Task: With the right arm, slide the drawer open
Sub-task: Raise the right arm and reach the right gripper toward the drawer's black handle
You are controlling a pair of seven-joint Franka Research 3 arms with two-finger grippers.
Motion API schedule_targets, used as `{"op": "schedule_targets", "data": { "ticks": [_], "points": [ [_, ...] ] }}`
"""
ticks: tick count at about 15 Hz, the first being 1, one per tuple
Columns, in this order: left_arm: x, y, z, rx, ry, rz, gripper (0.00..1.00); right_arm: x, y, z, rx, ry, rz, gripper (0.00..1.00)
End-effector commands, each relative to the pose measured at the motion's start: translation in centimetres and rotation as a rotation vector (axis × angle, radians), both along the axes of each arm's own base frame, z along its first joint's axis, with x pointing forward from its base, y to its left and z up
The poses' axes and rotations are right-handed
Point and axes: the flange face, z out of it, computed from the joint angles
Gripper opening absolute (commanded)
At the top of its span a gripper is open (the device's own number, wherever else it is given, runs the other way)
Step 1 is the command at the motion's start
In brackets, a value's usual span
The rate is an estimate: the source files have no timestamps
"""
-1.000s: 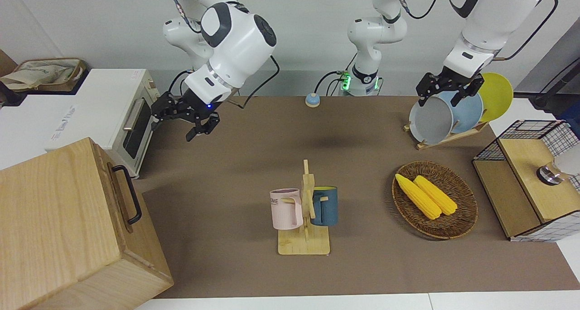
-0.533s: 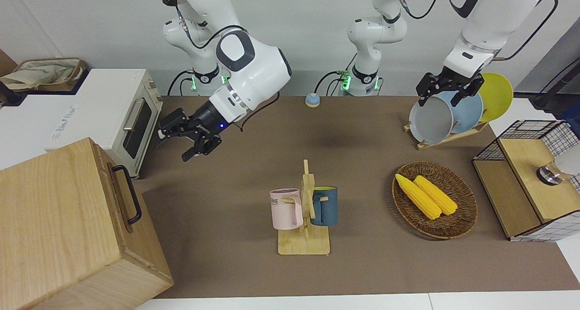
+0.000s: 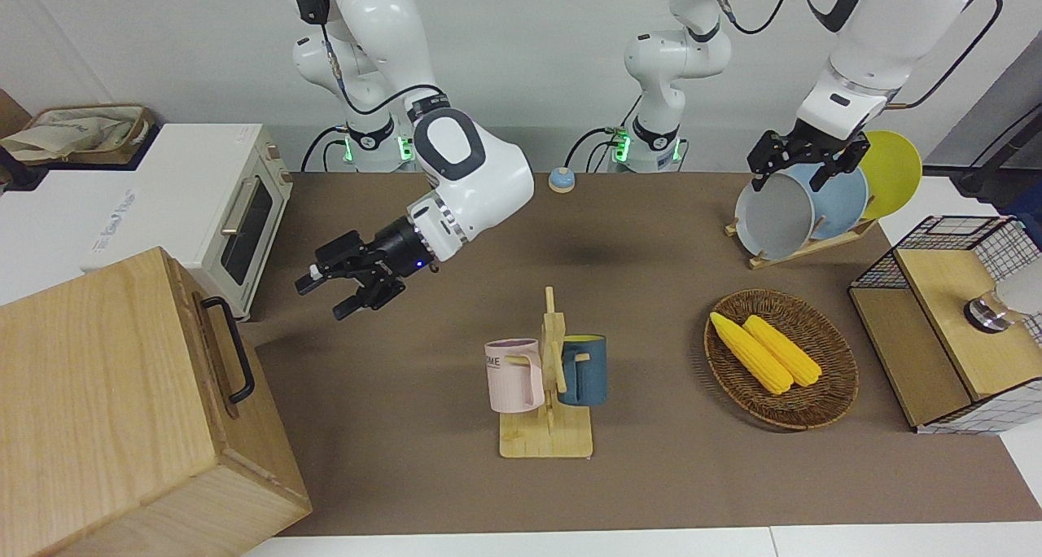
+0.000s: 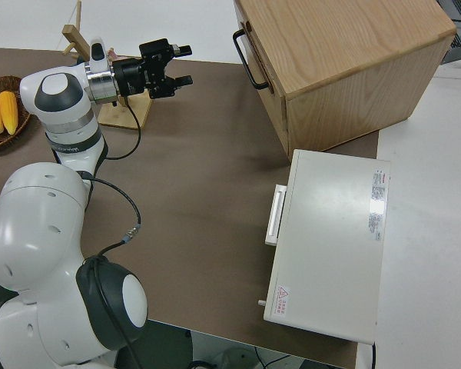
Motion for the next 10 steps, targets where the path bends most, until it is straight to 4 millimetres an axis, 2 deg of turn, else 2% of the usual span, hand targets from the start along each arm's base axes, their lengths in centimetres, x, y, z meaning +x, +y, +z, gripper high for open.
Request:
{"op": "schedule_targets", "data": {
  "ticks": [1, 4, 10],
  "points": [
    [0.2, 0.1, 0.3, 0.016, 0.006, -0.012, 0.99, -0.4, -0.5, -3.3, -0.091, -0.04, 0.039, 0.983],
    [0.2, 0.1, 0.4, 0.016, 0.005, -0.012, 0.99, -0.3, -0.6, -4.4, -0.107, -0.026, 0.043, 0.973],
    [0.2, 0.1, 0.3, 0.016, 0.006, -0.012, 0.99, 0.5, -2.0, -4.3, -0.137, -0.057, 0.047, 0.979]
  ]
}}
